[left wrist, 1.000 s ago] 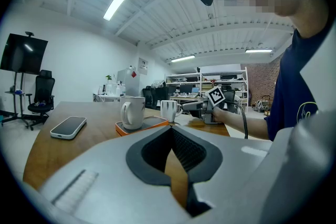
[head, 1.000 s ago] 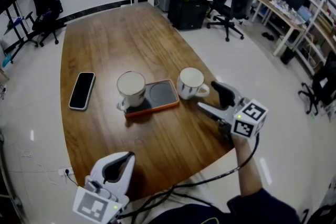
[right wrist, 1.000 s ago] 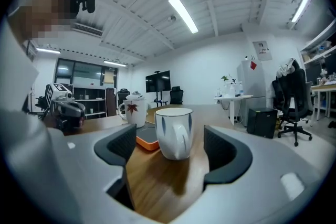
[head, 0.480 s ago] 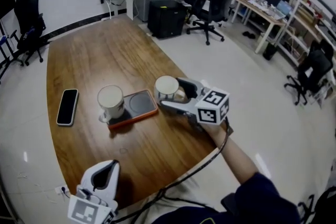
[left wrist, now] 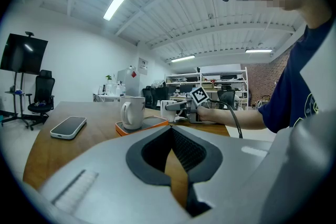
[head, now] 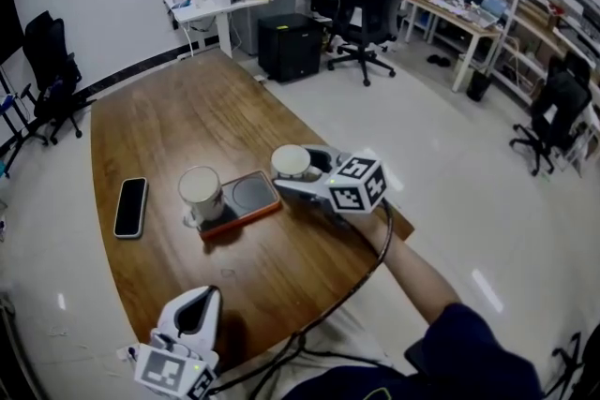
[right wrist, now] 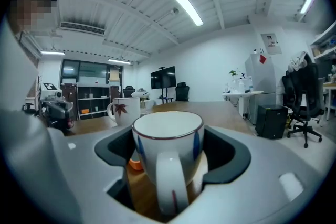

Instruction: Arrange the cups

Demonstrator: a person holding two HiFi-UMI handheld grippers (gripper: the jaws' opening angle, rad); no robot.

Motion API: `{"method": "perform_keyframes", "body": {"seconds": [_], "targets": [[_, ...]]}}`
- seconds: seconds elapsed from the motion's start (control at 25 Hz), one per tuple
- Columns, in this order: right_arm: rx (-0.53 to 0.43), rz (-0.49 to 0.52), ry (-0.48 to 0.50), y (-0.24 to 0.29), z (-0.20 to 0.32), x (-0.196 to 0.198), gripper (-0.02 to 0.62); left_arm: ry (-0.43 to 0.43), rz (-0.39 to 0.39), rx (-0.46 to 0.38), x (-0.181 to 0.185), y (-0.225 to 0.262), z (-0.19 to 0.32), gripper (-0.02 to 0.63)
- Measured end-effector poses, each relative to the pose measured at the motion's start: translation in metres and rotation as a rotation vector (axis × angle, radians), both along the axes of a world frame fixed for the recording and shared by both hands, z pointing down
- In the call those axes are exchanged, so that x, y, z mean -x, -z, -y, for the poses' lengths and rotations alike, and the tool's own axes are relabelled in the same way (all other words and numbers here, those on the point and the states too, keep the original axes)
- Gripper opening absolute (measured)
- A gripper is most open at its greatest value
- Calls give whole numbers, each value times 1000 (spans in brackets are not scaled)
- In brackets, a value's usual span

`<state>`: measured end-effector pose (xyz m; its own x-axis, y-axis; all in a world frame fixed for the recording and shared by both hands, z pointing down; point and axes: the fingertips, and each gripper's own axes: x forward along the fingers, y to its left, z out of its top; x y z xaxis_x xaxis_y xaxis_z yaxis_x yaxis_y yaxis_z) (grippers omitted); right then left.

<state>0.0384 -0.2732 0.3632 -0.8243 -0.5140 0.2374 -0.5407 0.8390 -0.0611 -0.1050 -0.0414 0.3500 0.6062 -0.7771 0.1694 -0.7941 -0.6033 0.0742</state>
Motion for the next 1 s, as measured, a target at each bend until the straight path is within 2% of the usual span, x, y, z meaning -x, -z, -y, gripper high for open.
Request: {"method": "perform_keyframes", "body": {"seconds": [0.24, 0.64, 0.84, 1.0], "targets": [[-42, 31, -45, 4, 0, -5, 382, 1, 0, 3, 3, -3, 0, 3], [-51, 40, -26, 7, -6, -6, 379, 5, 11, -2, 1, 0, 2, 3], [-116, 74, -32, 21, -12, -6, 379, 3, 4, 7, 0, -5, 0, 3], [-91, 124, -33, 30, -10, -4, 379, 5, 6, 13, 0, -9, -5, 3]]}}
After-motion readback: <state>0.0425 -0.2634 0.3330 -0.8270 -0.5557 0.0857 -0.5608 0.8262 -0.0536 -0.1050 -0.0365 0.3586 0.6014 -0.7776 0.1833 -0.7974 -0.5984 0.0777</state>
